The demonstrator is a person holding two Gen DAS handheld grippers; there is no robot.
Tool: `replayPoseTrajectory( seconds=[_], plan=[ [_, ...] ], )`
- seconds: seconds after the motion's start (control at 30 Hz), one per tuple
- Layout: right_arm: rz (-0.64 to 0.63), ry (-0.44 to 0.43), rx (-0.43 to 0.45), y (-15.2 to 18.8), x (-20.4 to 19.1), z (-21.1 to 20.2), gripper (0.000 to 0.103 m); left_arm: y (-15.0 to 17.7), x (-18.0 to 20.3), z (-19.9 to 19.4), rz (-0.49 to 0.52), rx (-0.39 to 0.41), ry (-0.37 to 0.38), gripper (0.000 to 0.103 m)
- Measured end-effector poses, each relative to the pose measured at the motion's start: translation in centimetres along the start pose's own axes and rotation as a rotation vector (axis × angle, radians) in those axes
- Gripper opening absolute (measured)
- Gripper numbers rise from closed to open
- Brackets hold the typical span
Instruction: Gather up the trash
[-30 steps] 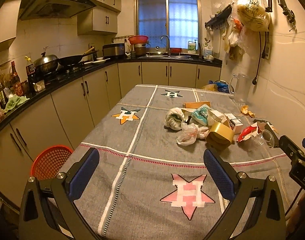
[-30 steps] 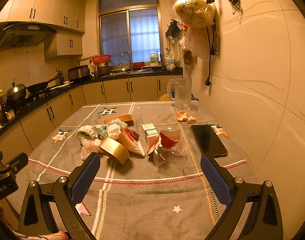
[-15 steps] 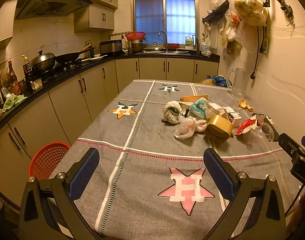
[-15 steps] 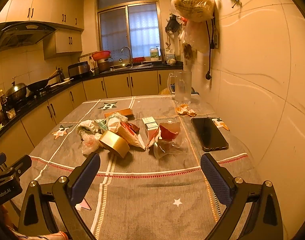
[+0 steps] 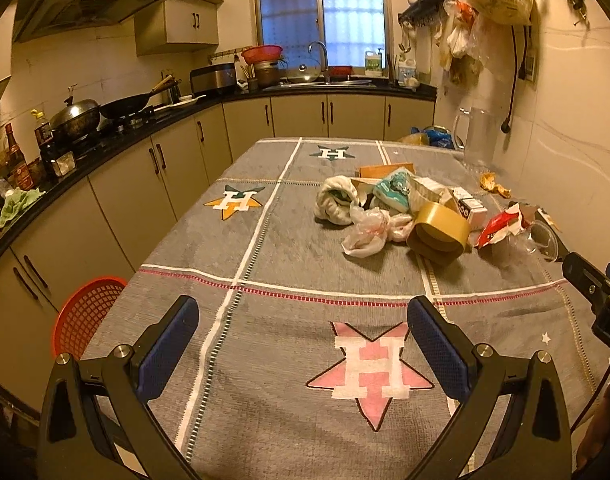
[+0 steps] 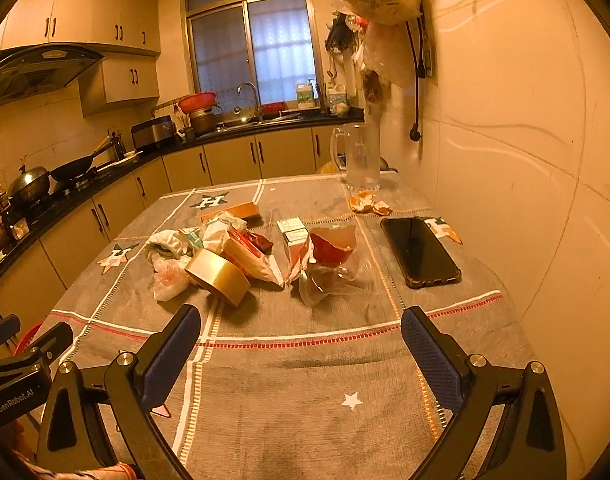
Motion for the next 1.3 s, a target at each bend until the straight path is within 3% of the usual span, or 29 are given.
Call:
replayPoseTrajectory(
  seconds=[0.43, 0.63, 0.8, 0.93, 1.07, 1.3],
  plan=[
    [0.018, -0.007, -0.081, 0.7, 0.5, 3.7, 0.102, 0.0, -0.2, 3.6, 0.017, -0.079, -0.004, 0.103],
    [0.036, -0.019, -0.12, -0.1, 1.5, 5.8, 0.102, -2.7, -1.3, 5.3, 0.021, -0.101, 0.04, 0.103],
    [0.054, -0.048, -0.153, -1.0, 2.4, 7.8, 0.102, -5.2, -1.2, 8.0, 0.05, -0.116, 0.117, 0.103],
    [0.047, -0.078, -0.186, -1.5, 2.2, 9.5, 0.099, -5.6, -0.7, 12.1, 0.065, -0.177, 0.184, 0.103],
    [0.009, -0.075, -0.185, -2.2, 1.7, 11.1, 0.098, -5.5, -0.9, 16.1, -0.036, -0.251, 0.306, 0.102],
    [-0.011, -0.086, -0.225, -2.7, 0.8, 13.9, 0.096, -5.6, -0.2, 19.2, -0.127, -0.267, 0.416, 0.097]
  ],
)
Point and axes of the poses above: each gripper's, at about its wrist camera, not at the fingertips, and z roughly the way its jaws point, x to its right, y to its underside, the point moved 6 cm from there along z, roughly the way its jaws point, and after that the axes turned 15 degrees about y, right-handed, at the moved point
